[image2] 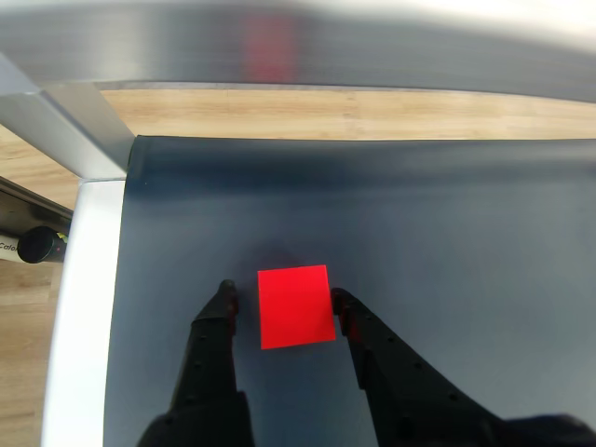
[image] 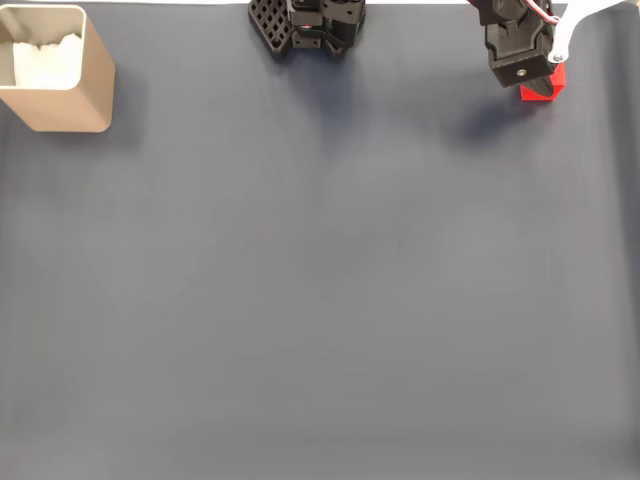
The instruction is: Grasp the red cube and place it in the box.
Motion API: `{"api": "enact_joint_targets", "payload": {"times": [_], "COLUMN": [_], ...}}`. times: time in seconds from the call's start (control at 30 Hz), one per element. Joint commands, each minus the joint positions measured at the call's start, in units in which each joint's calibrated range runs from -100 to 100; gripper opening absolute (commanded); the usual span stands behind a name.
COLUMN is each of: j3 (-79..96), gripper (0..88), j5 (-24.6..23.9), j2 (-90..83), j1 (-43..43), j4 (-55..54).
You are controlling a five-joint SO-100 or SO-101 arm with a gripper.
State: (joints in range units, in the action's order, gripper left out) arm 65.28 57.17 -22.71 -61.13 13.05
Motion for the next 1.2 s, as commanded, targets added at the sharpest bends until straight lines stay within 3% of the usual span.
{"api": "enact_joint_targets", "payload": {"times": [0.0, 0.5, 0.87, 1.17], "j3": [-1.96, -2.42, -2.42, -5.70], "gripper": [18.6, 0.0, 0.0, 0.0], "j5": [0.00, 0.20, -0.10, -0.39], "j2": [-0.25, -0.86, -4.93, -11.87], "j1": [-0.17, 0.05, 1.75, 10.06], "j4": [-0.83, -0.42, 4.08, 14.49]}}
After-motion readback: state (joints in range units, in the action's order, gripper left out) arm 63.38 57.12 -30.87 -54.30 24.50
